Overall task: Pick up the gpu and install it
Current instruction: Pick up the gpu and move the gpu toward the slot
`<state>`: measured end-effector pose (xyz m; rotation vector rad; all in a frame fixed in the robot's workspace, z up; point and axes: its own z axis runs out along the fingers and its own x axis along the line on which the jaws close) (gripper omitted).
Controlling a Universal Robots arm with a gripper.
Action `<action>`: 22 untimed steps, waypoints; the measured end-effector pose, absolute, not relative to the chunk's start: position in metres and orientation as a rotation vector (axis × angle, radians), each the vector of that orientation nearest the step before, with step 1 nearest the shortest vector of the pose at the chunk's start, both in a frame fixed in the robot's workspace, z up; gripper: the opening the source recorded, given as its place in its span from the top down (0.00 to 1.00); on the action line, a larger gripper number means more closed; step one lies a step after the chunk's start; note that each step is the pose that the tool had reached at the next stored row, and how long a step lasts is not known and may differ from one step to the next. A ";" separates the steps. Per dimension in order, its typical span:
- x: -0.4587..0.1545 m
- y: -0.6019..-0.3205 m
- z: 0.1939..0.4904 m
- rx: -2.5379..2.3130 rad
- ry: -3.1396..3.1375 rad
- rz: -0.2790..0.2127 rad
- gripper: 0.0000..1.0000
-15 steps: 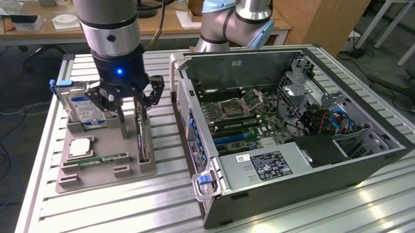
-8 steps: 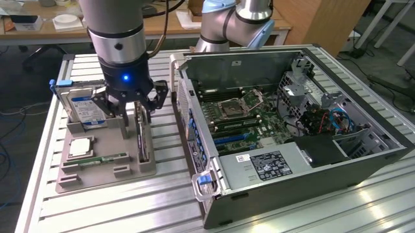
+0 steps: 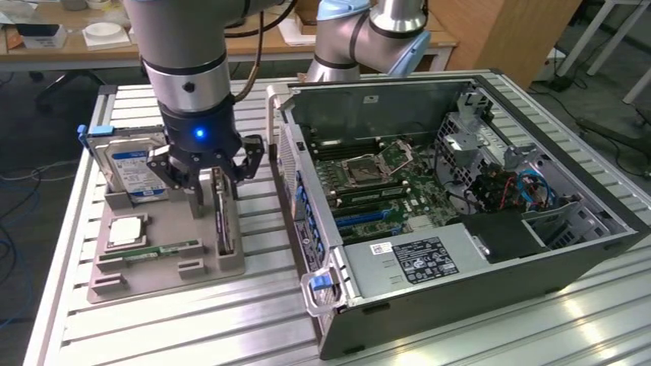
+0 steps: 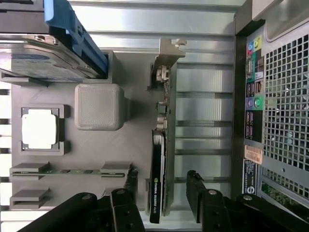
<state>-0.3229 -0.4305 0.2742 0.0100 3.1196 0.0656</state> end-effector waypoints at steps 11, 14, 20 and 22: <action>-0.323 -0.430 0.254 0.010 3.120 0.065 0.47; -0.323 -0.430 0.249 0.010 3.119 0.066 0.47; -0.323 -0.430 0.244 0.010 3.120 0.065 0.47; -0.323 -0.427 0.244 0.010 3.119 0.066 0.47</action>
